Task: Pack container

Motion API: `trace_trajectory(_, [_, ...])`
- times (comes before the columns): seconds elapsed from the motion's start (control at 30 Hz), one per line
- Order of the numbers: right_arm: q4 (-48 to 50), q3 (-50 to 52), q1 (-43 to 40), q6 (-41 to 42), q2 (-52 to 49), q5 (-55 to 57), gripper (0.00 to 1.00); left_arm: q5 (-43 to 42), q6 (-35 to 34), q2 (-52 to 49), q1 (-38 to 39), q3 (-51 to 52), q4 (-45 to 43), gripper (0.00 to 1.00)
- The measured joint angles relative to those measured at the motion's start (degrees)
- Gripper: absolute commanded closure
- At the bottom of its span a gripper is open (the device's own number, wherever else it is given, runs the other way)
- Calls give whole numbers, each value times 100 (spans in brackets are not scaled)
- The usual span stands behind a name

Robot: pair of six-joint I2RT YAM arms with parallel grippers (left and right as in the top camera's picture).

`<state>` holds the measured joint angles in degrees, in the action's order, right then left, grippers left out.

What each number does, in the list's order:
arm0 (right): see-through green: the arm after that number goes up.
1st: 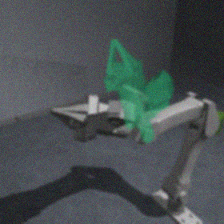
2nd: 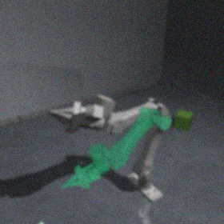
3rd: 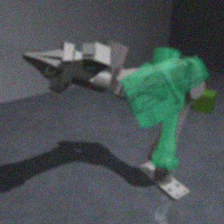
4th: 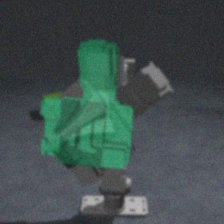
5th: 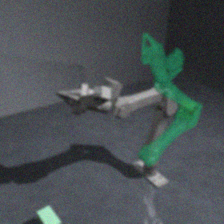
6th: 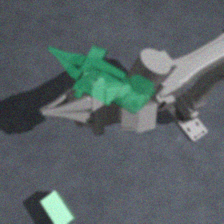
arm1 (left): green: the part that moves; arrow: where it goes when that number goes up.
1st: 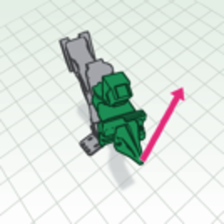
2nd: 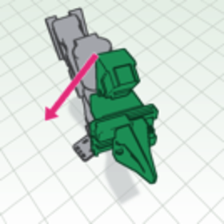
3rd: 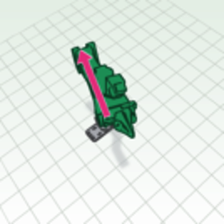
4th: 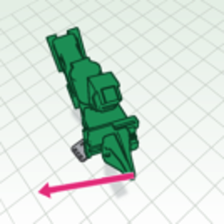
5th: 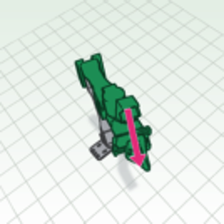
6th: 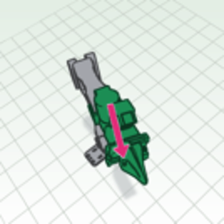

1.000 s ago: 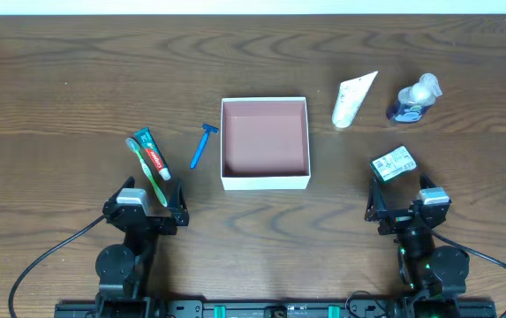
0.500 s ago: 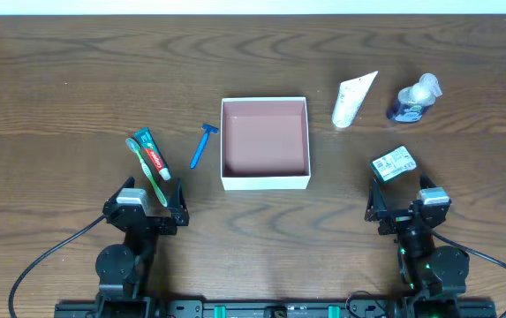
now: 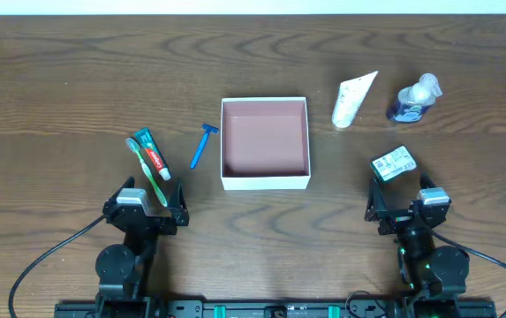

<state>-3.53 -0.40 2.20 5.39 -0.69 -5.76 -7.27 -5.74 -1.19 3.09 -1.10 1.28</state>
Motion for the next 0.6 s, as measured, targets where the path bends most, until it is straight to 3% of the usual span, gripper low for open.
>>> trace_trajectory(0.6, [24,0,0,0,0,-127,1,0,0,0,0,0,0,2])
